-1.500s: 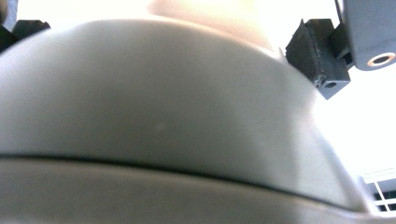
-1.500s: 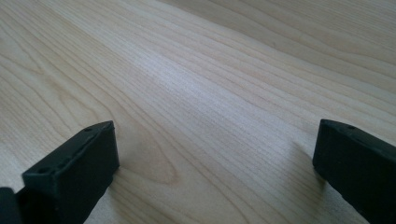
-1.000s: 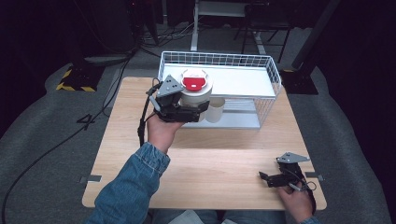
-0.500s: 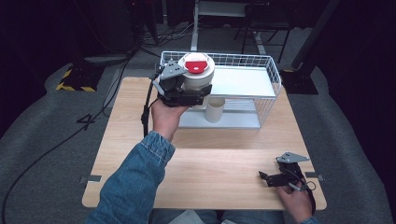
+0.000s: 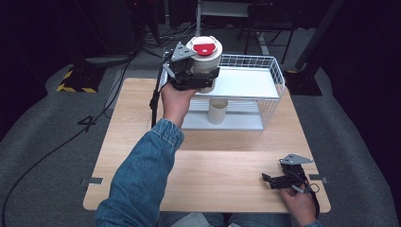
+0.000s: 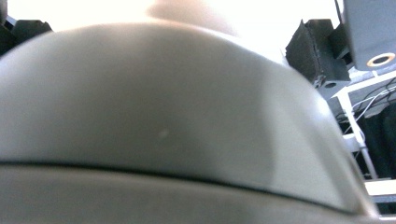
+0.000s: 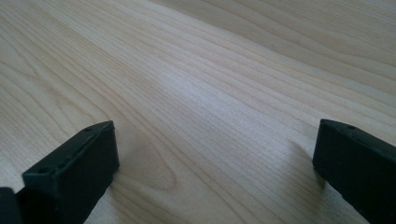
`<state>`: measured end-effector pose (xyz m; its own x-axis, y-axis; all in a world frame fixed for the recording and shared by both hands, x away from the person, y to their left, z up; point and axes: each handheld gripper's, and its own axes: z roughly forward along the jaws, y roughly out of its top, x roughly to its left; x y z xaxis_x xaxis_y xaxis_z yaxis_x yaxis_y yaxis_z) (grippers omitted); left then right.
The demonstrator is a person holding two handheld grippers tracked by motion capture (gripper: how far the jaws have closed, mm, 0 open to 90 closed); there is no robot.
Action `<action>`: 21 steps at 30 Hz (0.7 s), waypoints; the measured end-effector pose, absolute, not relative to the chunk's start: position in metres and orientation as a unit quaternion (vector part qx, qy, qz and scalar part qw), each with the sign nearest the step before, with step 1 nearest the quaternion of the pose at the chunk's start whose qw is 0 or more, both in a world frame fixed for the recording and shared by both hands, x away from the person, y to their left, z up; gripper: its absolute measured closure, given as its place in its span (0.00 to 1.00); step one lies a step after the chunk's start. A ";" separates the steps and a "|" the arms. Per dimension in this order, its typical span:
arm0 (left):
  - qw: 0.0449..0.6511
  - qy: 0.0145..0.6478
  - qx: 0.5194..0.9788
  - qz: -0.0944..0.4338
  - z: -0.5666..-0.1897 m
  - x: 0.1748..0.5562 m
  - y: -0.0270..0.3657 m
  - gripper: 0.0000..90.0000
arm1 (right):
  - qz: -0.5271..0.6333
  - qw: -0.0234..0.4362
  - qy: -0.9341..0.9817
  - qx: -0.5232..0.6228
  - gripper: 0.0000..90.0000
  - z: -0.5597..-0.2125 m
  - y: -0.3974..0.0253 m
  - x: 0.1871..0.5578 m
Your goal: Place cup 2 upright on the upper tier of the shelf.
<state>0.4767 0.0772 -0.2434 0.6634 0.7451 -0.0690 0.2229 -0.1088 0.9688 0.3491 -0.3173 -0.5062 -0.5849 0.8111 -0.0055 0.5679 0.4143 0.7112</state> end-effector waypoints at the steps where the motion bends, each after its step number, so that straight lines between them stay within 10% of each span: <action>1: 0.573 0.344 0.709 0.227 -0.243 0.480 0.076 0.10 | 0.342 0.178 0.822 0.419 0.01 -0.506 -0.317 0.349; 21: 0.567 0.376 0.695 0.232 -0.246 0.530 0.064 0.10 | 0.342 0.178 0.822 0.420 0.01 -0.506 -0.317 0.350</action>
<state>0.5300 0.0644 -0.2462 0.6104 0.7852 -0.1042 0.2596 -0.0740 0.9629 0.3497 -0.3167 -0.5061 -0.5837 0.8119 -0.0055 0.5682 0.4133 0.7115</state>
